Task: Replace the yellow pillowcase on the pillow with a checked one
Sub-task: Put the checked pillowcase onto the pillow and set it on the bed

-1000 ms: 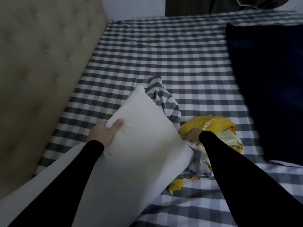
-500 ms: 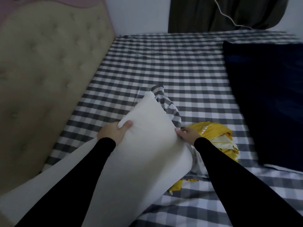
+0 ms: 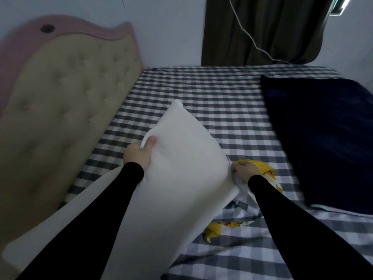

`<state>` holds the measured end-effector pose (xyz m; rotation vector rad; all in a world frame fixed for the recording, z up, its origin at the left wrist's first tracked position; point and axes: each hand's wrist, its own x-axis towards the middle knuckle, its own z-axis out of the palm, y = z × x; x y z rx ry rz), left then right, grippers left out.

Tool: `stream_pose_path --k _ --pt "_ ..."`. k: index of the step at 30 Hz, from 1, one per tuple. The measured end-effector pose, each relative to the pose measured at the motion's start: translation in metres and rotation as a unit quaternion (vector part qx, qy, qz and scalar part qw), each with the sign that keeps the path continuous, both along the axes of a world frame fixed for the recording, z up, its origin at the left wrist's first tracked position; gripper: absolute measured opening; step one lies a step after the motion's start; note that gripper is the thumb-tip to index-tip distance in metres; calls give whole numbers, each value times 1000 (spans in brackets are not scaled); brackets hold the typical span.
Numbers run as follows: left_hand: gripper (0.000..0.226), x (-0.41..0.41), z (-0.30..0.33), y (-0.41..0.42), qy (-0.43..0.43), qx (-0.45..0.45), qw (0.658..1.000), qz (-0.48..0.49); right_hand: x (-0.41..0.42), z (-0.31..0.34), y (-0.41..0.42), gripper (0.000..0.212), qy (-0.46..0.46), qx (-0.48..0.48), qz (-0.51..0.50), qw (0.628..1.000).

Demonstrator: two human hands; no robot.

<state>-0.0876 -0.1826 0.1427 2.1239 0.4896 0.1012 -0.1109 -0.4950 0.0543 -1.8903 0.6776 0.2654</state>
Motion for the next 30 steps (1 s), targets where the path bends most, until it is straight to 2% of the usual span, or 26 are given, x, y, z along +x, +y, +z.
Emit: stream_pose_path --k 2,6,8,12,16,18,21,23,26,28,30 --pt "55 -2 -4 -6 15 20 1000 14 0 16 7 31 -39 19 40 998" --pt "57 -6 -10 -11 31 67 997 29 3 67 30 32 -83 164 129 974" --pt "57 -5 -12 -10 30 64 997 17 9 83 41 29 -122 182 141 965" --pt "56 -9 -16 -14 28 66 997 -26 24 100 50 29 -177 42 98 978" --pt "62 -13 -19 -19 46 107 992 -57 38 90 49 24 -90 -74 113 987" --pt "61 -14 -21 -21 57 110 990 -69 38 84 44 19 -56 -101 124 986" --pt "63 -15 -24 -27 65 123 986 -90 38 77 31 46 22 -198 187 962" --pt "64 -14 -26 -32 72 135 982 -108 37 73 19 47 74 -263 220 937" --pt "64 -13 -28 -40 74 160 977 -123 37 70 5 44 83 -282 201 934" --pt "63 -13 -29 -44 71 166 975 -126 34 74 3 46 63 -267 179 945" --pt "63 -11 -29 -43 69 161 975 -136 34 75 1 38 47 -249 177 951"
